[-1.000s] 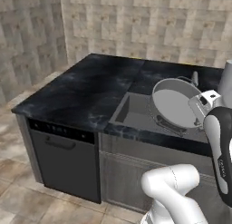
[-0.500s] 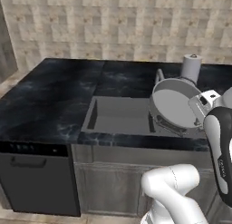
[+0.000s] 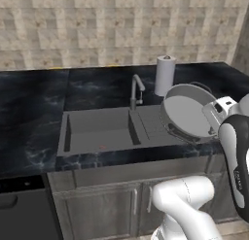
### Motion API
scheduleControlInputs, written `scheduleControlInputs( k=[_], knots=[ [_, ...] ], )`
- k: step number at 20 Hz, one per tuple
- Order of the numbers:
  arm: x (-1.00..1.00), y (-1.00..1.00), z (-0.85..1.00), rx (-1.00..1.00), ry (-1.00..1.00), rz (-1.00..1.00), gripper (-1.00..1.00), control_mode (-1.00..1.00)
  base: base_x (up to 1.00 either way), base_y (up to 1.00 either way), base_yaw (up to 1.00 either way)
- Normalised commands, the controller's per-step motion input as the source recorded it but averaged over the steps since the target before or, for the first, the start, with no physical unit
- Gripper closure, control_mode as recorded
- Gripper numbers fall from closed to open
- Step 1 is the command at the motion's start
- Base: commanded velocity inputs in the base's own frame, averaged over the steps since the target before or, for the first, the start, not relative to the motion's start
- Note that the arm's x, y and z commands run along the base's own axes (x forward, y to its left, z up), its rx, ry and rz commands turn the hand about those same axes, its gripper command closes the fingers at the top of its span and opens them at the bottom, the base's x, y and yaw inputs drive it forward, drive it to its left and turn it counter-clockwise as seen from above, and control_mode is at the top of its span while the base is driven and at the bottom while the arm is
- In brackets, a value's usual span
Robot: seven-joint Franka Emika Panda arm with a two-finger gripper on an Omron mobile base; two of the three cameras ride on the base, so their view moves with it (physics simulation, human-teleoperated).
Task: Move the pot and pan from the stove into the sink.
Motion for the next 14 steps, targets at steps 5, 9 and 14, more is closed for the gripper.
scheduleControlInputs(
  k=[5,9,14],
  knots=[
    [0.00,0.00,0.00,0.00,0.00,0.00,1.00,1.00,-0.09,-0.15,-0.13],
    [0.00,0.00,0.00,0.00,0.00,0.00,1.00,1.00,0.00,0.28,0.00],
    [0.00,0.00,0.00,0.00,0.00,0.00,1.00,1.00,0.00,0.71,0.00]
  ],
)
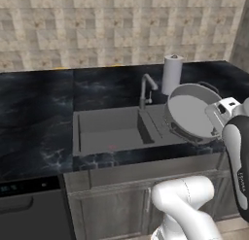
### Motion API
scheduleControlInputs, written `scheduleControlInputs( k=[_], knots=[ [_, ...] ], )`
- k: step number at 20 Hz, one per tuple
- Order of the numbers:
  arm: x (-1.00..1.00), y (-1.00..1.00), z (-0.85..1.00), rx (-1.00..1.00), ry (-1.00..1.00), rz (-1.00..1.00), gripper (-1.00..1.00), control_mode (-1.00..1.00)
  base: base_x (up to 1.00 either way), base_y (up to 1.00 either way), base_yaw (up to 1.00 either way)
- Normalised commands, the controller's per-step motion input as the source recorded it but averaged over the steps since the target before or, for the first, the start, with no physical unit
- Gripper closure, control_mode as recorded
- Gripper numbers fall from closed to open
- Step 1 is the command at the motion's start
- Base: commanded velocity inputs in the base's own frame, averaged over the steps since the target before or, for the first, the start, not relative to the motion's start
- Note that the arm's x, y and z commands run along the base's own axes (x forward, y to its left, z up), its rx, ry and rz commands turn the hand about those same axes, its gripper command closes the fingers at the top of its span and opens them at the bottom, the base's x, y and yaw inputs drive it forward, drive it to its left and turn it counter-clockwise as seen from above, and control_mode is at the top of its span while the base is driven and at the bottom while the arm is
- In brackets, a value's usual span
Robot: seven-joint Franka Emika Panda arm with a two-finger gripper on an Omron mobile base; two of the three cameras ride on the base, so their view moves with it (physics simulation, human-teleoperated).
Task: Move the pot and pan from the stove into the sink.
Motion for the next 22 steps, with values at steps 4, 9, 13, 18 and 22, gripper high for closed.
scheduleControlInputs(
  k=[4,9,13,18,22],
  knots=[
    [0.00,0.00,0.00,0.00,0.00,0.00,1.00,1.00,0.00,0.72,-0.01],
    [0.00,0.00,0.00,0.00,0.00,0.00,1.00,1.00,0.00,0.36,-0.01],
    [0.00,0.00,0.00,0.00,0.00,0.00,1.00,1.00,0.00,0.00,0.00],
    [0.00,0.00,0.00,0.00,0.00,0.00,1.00,1.00,0.12,0.07,-0.02],
    [0.00,0.00,0.00,0.00,0.00,0.00,1.00,1.00,0.39,0.26,-0.05]
  ],
)
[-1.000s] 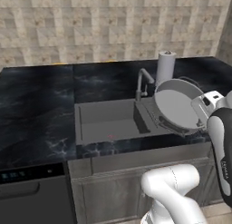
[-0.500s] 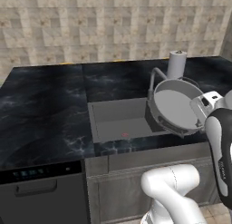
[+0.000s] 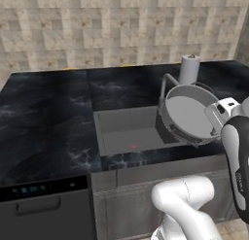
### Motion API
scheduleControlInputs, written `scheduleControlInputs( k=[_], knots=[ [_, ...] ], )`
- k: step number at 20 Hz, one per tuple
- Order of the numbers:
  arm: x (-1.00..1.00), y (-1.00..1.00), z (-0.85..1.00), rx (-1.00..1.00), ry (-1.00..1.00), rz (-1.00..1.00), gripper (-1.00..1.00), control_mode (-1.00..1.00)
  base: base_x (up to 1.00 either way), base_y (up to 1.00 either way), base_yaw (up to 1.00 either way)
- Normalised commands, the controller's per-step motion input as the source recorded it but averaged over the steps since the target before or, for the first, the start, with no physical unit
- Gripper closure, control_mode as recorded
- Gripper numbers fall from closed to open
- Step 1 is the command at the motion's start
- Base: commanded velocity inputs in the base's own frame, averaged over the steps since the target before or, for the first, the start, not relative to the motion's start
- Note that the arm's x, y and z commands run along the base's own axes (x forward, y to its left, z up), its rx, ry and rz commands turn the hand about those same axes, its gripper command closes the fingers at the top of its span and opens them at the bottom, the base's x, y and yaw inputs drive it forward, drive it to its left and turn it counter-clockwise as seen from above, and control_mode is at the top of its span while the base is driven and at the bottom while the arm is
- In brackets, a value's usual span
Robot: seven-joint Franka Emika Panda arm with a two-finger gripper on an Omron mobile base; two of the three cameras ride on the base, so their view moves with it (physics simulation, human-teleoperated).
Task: Move the pot and pan from the stove into the sink.
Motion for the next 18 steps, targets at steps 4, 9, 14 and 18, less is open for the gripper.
scheduleControlInputs(
  k=[4,9,14,18],
  knots=[
    [0.00,0.00,0.00,0.00,0.00,0.00,1.00,1.00,0.51,0.32,-0.07],
    [0.00,0.00,0.00,0.00,0.00,0.00,1.00,1.00,0.55,0.39,-0.08],
    [0.00,0.01,0.00,0.00,0.00,0.00,1.00,-1.00,0.28,0.25,-0.06],
    [0.23,0.09,-0.08,0.00,0.04,-0.02,1.00,-1.00,0.00,0.00,0.00]
  ],
)
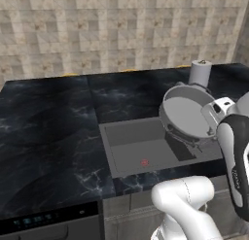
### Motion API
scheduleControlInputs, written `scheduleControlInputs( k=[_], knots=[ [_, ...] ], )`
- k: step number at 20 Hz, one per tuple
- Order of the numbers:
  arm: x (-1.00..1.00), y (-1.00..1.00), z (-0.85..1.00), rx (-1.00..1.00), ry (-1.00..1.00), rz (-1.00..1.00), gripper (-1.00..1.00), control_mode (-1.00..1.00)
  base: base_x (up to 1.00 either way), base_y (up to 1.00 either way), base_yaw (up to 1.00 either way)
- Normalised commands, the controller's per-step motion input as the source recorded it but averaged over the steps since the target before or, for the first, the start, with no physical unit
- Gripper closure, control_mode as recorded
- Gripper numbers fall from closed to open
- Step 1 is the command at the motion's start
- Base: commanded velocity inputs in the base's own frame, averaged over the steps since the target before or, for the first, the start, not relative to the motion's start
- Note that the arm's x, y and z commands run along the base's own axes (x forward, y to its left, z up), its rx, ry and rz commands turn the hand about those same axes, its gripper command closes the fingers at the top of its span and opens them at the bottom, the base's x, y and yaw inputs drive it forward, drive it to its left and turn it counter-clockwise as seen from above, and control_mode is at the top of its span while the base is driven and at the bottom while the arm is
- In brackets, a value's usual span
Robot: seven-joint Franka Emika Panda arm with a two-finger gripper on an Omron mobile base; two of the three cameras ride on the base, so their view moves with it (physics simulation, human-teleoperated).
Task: Move the pot and pan from the stove into the sink.
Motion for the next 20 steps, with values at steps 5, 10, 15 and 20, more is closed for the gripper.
scheduleControlInputs(
  k=[5,10,15,20],
  knots=[
    [0.42,0.30,-0.18,-0.03,0.06,-0.09,1.00,-1.00,0.00,0.00,0.00],
    [0.06,0.16,-0.22,-0.02,0.03,-0.10,1.00,-1.00,0.00,0.00,0.00],
    [0.00,0.13,-0.24,-0.02,0.02,-0.11,1.00,-1.00,0.00,0.00,0.00],
    [0.15,0.17,-0.19,-0.01,0.01,-0.12,1.00,-1.00,0.00,0.00,0.00]
  ],
)
